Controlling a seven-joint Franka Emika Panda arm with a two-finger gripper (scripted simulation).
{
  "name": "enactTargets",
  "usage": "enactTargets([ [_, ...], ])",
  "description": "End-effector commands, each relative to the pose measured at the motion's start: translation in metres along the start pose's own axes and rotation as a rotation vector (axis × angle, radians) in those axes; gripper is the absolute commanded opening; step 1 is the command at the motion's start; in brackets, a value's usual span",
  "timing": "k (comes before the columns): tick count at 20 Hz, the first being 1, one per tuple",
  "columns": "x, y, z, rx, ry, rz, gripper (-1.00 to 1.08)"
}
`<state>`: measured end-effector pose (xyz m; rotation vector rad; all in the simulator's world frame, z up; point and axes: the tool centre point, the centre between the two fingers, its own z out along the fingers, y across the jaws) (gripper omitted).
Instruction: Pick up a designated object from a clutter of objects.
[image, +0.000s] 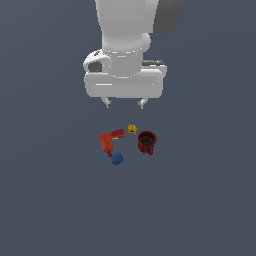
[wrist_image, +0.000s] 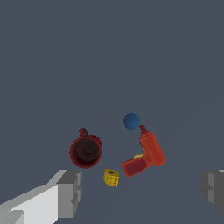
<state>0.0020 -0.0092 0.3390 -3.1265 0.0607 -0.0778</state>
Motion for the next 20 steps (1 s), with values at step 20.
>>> enactTargets([
  [20, -0.003, 0.028, 0.004, -0.01, -0.013, 0.025, 1.0],
])
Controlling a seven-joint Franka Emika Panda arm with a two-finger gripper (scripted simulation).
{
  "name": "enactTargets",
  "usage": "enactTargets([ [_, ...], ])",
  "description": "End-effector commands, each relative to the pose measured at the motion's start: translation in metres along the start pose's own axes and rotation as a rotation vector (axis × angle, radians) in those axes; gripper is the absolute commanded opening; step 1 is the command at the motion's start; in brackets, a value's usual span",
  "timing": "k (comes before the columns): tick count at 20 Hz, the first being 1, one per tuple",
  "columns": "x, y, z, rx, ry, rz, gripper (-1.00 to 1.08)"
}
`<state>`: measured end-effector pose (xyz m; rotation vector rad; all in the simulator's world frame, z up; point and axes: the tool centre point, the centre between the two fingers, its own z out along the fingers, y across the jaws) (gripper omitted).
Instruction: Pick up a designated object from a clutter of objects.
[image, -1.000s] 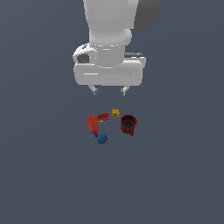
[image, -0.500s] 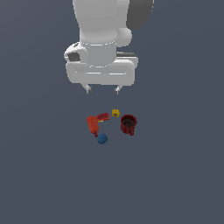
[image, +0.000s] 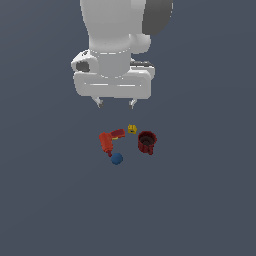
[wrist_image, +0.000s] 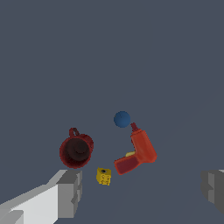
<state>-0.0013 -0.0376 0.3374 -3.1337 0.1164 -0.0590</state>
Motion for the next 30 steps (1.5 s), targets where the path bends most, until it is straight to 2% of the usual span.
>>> enactTargets([
  [1, -0.001, -0.001, 0.005, 0.0, -0.001, -0.021, 1.0],
  [11, -0.01, -0.009, 0.045, -0.003, -0.006, -0.193, 1.0],
  [30, -0.06, -0.031, 0.155, -0.002, -0.022, -0.726, 1.0],
])
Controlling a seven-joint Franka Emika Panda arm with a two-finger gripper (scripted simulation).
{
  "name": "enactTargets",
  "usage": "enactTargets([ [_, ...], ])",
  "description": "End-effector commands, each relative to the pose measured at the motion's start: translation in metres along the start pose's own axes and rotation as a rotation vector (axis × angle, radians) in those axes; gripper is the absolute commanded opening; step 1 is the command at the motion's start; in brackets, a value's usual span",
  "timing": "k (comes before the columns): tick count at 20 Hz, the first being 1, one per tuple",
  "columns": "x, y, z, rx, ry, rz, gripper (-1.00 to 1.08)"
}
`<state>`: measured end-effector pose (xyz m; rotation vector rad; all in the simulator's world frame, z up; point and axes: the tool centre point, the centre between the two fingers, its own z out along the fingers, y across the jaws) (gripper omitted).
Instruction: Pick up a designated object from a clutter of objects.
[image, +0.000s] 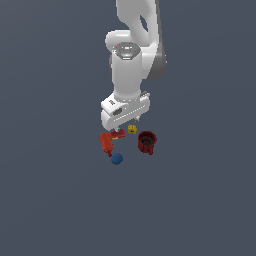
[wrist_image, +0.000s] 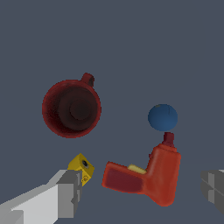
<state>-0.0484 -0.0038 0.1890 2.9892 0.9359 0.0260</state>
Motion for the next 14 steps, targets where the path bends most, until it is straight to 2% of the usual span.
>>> enactTargets([
  [1, -0.005, -0.008, 0.014, 0.001, -0.001, -0.073, 1.0],
  [14, -0.038, -0.05, 0.076, 0.009, -0.007, -0.443, 1.0],
])
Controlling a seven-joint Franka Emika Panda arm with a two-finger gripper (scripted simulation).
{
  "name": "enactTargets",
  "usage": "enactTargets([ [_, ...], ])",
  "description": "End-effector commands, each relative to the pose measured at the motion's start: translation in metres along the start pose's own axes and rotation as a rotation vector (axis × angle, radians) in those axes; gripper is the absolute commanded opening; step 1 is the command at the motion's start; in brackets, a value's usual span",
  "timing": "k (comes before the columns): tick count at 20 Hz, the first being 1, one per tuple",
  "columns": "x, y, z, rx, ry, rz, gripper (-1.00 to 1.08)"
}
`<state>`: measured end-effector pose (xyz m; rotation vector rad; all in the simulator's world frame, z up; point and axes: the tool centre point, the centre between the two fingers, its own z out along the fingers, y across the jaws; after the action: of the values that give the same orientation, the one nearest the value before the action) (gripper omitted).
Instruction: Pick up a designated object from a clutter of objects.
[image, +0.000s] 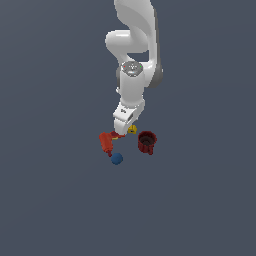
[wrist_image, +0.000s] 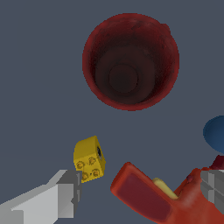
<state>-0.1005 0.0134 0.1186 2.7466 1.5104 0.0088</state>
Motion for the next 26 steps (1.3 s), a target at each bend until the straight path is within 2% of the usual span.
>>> enactTargets([
  [1, -0.004, -0.011, 0.011, 0.001, 0.0, -0.073, 1.0],
  [7, -0.011, -0.033, 0.031, 0.005, -0.001, -0.212, 1.0],
  [13, -0.017, -0.047, 0.042, 0.008, 0.0, -0.299, 1.0],
  [26, -0.019, -0.052, 0.05, 0.009, 0.0, -0.33, 1.0],
])
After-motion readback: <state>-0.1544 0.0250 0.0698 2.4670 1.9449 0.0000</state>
